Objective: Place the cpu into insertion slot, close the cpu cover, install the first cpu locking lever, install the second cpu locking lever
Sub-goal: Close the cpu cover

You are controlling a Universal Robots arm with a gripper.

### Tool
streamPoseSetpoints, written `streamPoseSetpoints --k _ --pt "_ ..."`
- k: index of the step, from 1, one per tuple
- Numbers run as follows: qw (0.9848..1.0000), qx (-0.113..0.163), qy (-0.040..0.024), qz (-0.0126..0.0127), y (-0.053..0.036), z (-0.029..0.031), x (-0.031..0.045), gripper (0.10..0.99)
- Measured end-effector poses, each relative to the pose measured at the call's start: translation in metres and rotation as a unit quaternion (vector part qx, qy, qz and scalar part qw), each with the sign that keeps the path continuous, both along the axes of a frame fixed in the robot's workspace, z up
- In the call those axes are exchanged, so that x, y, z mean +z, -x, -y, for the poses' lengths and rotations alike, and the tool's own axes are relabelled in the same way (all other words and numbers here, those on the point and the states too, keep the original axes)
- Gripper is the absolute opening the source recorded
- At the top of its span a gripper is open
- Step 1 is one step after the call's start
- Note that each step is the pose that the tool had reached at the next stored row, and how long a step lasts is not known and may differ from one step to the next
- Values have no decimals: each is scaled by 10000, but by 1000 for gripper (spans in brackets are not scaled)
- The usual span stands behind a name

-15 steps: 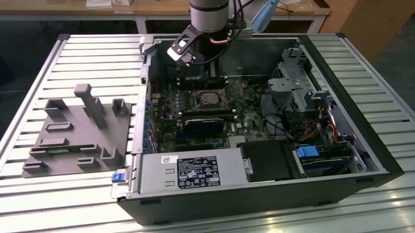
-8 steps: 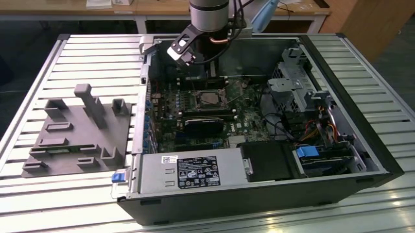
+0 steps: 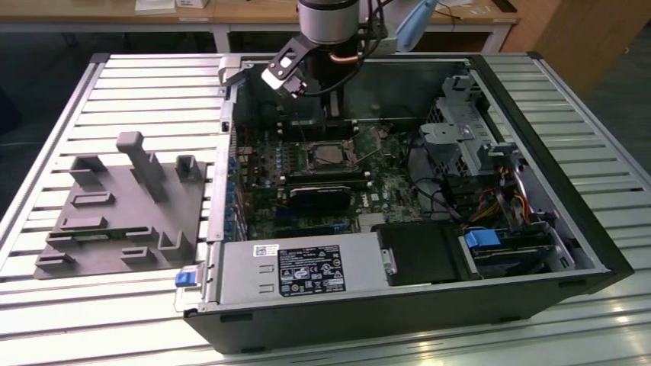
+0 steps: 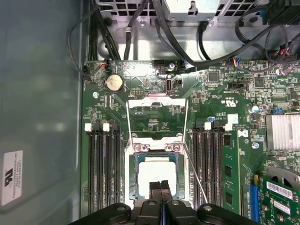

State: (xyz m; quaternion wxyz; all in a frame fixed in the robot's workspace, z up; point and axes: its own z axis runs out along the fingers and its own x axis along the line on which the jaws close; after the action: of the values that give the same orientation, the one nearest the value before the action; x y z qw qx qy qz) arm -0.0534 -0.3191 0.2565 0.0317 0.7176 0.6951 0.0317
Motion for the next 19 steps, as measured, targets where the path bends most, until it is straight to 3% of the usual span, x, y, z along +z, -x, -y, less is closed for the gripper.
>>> streamPoseSetpoints --k 9,19 --pt "10000 -1 0 -1 -9 0 26 102" --pt "10000 0 -1 -5 -174 0 26 102"
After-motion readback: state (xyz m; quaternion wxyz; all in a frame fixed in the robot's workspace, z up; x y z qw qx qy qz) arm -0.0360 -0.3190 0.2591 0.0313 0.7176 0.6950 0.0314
